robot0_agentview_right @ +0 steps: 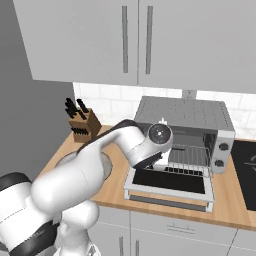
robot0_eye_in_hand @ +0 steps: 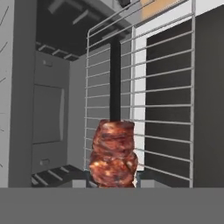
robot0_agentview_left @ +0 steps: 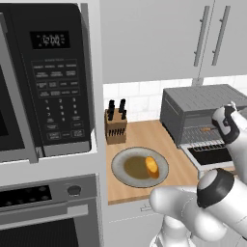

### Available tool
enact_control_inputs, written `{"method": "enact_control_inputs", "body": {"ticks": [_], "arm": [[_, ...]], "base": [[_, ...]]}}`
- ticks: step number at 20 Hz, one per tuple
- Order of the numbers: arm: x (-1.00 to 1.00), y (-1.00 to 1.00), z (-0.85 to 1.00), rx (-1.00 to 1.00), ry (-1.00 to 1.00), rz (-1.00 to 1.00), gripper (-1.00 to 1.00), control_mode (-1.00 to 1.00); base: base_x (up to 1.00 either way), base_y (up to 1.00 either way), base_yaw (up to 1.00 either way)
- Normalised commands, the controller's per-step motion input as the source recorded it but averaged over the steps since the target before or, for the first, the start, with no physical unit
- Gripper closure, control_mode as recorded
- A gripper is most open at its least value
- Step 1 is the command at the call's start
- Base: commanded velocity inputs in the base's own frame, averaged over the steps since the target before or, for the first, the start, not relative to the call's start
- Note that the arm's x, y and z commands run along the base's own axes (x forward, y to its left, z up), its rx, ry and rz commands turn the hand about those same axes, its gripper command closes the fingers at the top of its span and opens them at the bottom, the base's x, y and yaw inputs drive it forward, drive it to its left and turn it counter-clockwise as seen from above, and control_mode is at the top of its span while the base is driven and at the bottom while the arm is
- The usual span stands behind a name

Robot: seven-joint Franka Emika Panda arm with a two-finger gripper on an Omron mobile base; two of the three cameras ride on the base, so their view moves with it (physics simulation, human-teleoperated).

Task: Pick up the kebab skewer and baguette bread, and place them inside the toaster oven. Close the toaster oven door and start by setting the timer.

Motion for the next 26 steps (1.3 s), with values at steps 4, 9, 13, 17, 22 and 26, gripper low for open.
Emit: {"method": "enact_control_inputs", "body": {"ticks": [4, 9, 13, 17, 22, 26], "arm": [[0.36, -0.02, -0.08, 0.00, 0.00, 0.00, 1.00, -1.00], [0.40, -0.01, -0.12, 0.00, 0.00, 0.00, 1.00, -1.00], [0.24, -0.07, -0.15, 0.00, 0.00, 0.00, 1.00, -1.00], [0.16, -0.11, -0.21, 0.00, 0.00, 0.00, 1.00, -1.00], [0.16, -0.23, -0.17, 0.00, 0.00, 0.00, 1.00, -1.00], [0.17, -0.23, -0.02, 0.00, 0.00, 0.00, 1.00, -1.00]], "base": [[0.00, 0.00, 0.00], [0.00, 0.00, 0.00], [0.00, 0.00, 0.00], [0.00, 0.00, 0.00], [0.00, 0.00, 0.00], [0.00, 0.00, 0.00]]}}
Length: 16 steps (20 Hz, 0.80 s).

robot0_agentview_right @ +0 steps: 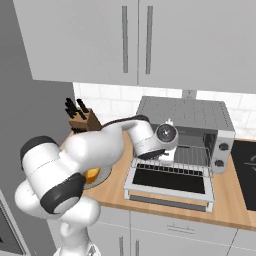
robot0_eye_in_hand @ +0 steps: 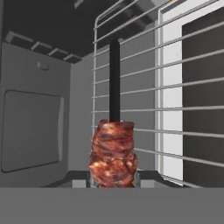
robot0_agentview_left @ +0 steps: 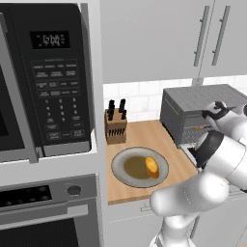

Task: Pick up the kebab skewer and baguette bread, and place them inside the toaster oven. Close the toaster oven door and start by setting the timer.

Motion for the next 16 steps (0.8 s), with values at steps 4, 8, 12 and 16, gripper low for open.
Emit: {"method": "enact_control_inputs", "body": {"ticks": [4, 8, 12, 16], "arm": [[0.21, -0.06, 0.00, 0.00, 0.00, 0.00, 1.00, -1.00], [0.27, -0.01, -0.07, 0.00, 0.00, 0.00, 1.00, -1.00], [0.19, 0.00, -0.12, 0.00, 0.00, 0.00, 1.00, -1.00], [0.14, 0.00, -0.08, 0.00, 0.00, 0.00, -1.00, -1.00]], "base": [[0.00, 0.00, 0.00], [0.00, 0.00, 0.00], [0.00, 0.00, 0.00], [0.00, 0.00, 0.00]]}}
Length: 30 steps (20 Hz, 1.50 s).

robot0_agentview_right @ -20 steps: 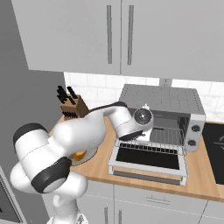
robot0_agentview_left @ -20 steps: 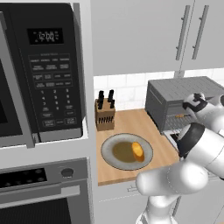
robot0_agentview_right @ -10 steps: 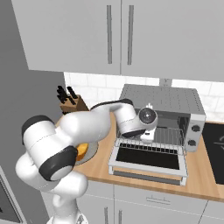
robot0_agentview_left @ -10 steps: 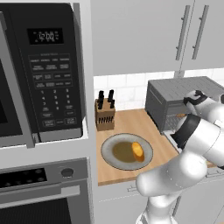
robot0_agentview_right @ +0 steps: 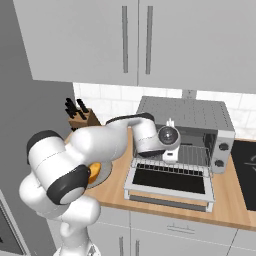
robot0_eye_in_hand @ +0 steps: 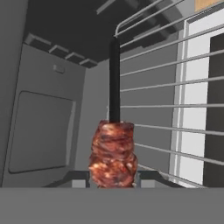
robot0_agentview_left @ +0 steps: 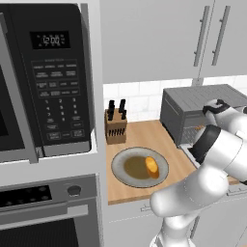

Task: Pick up the kebab skewer and baguette bread, and place them inside the toaster oven. Close the toaster oven door and start by setting the timer.

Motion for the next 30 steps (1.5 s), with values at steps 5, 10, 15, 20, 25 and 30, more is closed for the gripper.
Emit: {"method": "enact_control_inputs", "body": {"ticks": [5, 10, 15, 20, 25, 30], "arm": [[0.03, 0.00, -0.01, 0.00, 0.00, 0.00, -1.00, -1.00], [0.00, 0.00, 0.00, 0.00, 0.00, 0.00, -1.00, -1.00], [0.00, -0.02, 0.00, 0.00, 0.01, 0.00, -1.00, -1.00], [0.07, 0.00, 0.00, 0.00, 0.17, 0.00, -1.00, -1.00], [-0.02, -0.03, 0.00, 0.00, 0.14, 0.01, -1.00, -1.00], [-0.74, 0.07, 0.00, -0.01, 0.00, 0.04, -1.00, -1.00]], "base": [[0.00, 0.00, 0.00], [0.00, 0.00, 0.00], [0.00, 0.00, 0.00], [0.00, 0.00, 0.00], [0.00, 0.00, 0.00], [0.00, 0.00, 0.00]]}}
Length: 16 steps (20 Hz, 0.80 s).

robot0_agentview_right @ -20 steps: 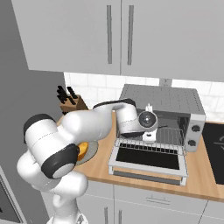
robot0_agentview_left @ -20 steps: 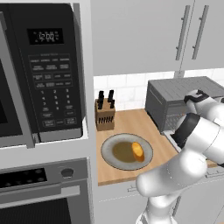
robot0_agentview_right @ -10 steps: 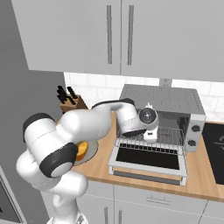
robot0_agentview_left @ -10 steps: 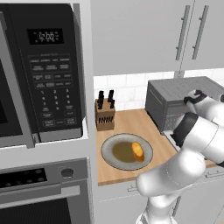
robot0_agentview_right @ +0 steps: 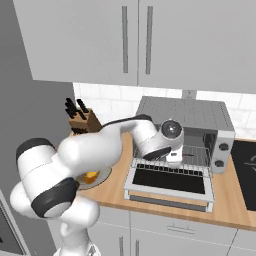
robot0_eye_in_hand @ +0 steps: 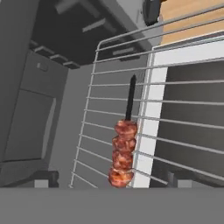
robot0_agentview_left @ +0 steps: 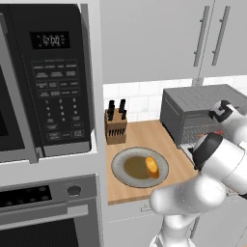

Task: Pick up the kebab skewer and baguette bread, and place them inside the toaster oven. Close the toaster oven door and start by setting the timer.

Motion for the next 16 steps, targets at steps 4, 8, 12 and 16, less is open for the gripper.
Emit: {"method": "enact_control_inputs", "body": {"ticks": [4, 8, 12, 16], "arm": [[-0.70, 0.89, 0.12, -0.06, 0.01, 0.25, -1.00, -1.00], [-0.32, 1.00, 0.27, -0.11, 0.11, 0.35, -1.00, -1.00], [0.00, 1.00, 0.49, -0.14, 0.19, 0.39, -1.00, -1.00], [0.00, 1.00, 0.32, -0.17, 0.27, 0.46, -1.00, -1.00]], "base": [[0.00, 0.00, 0.00], [0.00, 0.00, 0.00], [0.00, 0.00, 0.00], [0.00, 0.00, 0.00]]}}
